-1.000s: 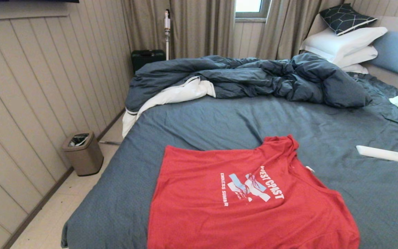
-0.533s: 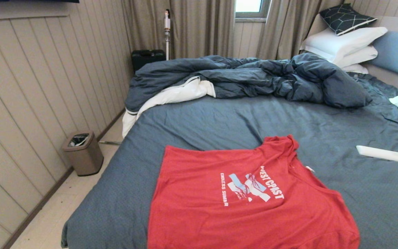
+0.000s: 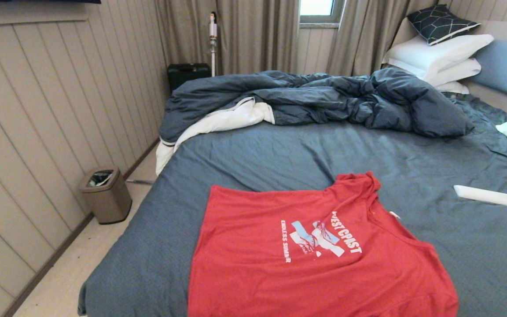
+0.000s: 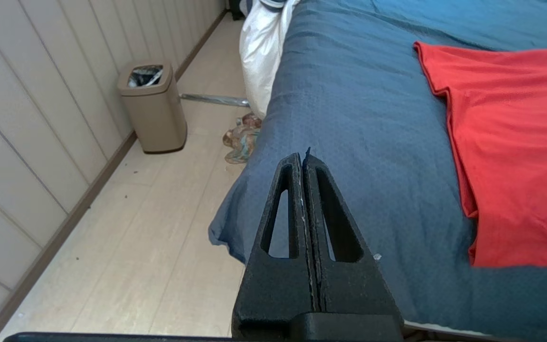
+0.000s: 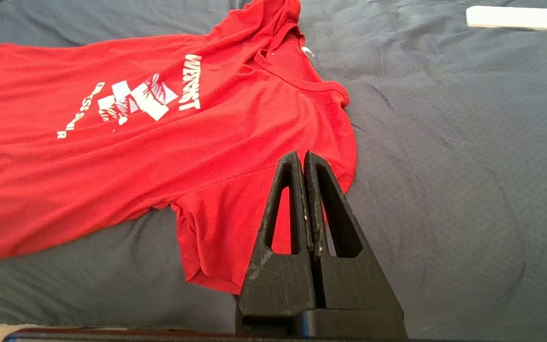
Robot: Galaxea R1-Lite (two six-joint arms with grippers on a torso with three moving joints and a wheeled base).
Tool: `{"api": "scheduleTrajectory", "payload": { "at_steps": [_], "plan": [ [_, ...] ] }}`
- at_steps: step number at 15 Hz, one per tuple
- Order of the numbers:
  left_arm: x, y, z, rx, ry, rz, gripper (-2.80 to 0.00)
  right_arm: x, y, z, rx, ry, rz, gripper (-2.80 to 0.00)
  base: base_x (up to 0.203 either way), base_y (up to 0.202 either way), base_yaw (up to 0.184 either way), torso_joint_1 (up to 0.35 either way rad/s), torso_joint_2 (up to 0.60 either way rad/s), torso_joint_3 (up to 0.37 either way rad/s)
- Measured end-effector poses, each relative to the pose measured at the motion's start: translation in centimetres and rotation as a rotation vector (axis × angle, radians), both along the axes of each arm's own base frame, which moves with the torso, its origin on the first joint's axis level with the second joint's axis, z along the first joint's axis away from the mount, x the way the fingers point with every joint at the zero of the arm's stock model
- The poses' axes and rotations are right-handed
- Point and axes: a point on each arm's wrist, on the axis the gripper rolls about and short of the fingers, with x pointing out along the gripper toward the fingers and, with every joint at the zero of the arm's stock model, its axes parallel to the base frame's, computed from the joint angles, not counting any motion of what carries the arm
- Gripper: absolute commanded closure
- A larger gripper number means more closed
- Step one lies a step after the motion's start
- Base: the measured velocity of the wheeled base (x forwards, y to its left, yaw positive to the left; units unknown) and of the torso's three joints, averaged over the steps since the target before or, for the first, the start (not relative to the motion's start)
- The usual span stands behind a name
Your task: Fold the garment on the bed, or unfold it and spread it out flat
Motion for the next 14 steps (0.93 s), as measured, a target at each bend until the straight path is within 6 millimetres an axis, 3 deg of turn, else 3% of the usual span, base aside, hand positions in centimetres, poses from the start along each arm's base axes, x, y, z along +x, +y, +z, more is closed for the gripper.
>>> {"api": "scheduleTrajectory", "payload": {
  "at_steps": [14],
  "plan": [
    [0.0, 0.02, 0.03, -0.027, -0.004, 0.003, 0.0, 0.04, -0.14, 0.25, 0.006, -0.026, -0.063, 0.0, 0.0, 0.0, 0.0, 0.0, 0.0, 0.0]
  ]
}}
